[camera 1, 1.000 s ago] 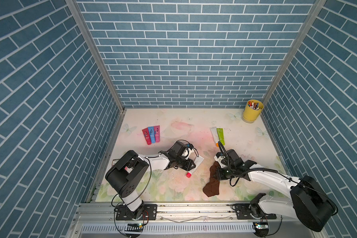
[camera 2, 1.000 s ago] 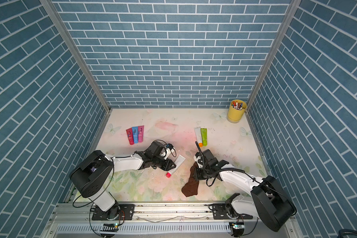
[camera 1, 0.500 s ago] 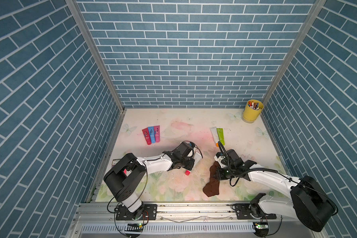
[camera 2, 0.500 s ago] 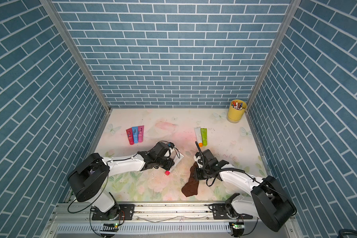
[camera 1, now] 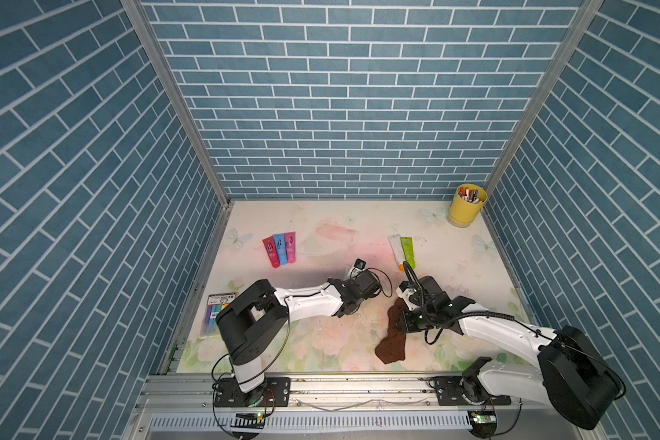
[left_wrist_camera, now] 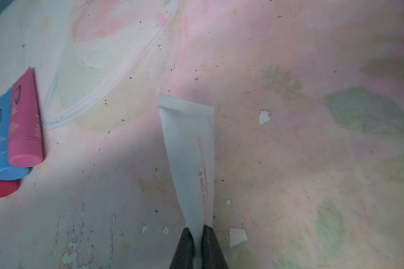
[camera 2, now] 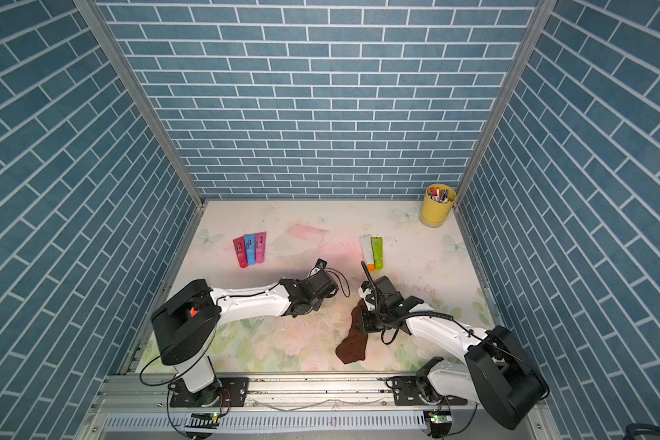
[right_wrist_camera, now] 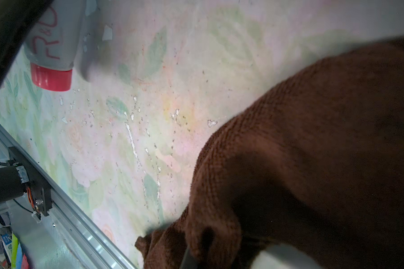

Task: Wipe the surface of the toothpaste tube
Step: Adjust the toothpaste at the center of the board.

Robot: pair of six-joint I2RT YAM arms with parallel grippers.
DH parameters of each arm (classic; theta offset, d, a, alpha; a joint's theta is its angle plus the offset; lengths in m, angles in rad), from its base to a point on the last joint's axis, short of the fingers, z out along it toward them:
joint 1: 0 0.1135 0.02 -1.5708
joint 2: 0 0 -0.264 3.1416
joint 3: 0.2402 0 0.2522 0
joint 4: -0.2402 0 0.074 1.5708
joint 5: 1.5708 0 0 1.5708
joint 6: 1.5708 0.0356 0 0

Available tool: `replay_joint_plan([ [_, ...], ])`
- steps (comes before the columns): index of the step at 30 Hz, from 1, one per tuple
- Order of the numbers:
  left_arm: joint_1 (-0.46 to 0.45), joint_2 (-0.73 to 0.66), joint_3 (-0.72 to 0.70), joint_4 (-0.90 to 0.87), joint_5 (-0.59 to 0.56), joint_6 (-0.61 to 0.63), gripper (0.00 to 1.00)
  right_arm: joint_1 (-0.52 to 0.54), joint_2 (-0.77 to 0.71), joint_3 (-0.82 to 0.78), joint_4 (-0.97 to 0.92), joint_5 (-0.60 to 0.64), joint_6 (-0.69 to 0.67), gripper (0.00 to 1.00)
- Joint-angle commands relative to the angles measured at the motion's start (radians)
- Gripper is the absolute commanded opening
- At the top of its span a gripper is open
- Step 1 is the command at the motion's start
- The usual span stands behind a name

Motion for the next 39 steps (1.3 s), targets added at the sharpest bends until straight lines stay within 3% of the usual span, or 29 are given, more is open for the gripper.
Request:
replay_joint_plan([
  [1, -0.040, 0.043, 0.056, -0.087, -0.181, -0.029, 0.03, 0.006, -0.017, -0.010, -0.022, 0.010, -0.038, 0.00],
  [7, -0.082, 0.114, 0.094, -0.094, -0.191, -0.043, 0.08, 0.005, -0.017, -0.008, -0.023, 0.011, -0.038, 0.00],
  [15, -0.121, 0.146, 0.097, -0.047, -0.130, -0.030, 0.43, 0.005, -0.016, -0.009, -0.024, 0.013, -0.037, 0.00],
  [20, -0.137, 0.056, 0.076, -0.005, -0.129, -0.005, 0.58, 0.006, -0.015, -0.008, -0.023, 0.013, -0.038, 0.00],
  [25, -0.135, -0.128, 0.027, 0.018, -0.113, 0.040, 0.65, 0.005, -0.014, -0.008, -0.025, 0.013, -0.038, 0.00],
  [29, -0.094, -0.275, -0.067, 0.066, 0.031, 0.060, 0.70, 0.005, -0.016, -0.008, -0.024, 0.015, -0.038, 0.00],
  [33, 0.002, -0.393, -0.244, 0.202, 0.225, 0.043, 0.71, 0.005, -0.018, -0.009, -0.023, 0.016, -0.037, 0.00],
  [39, 0.148, -0.468, -0.451, 0.416, 0.460, 0.008, 0.71, 0.006, -0.012, -0.008, -0.024, 0.016, -0.037, 0.00],
])
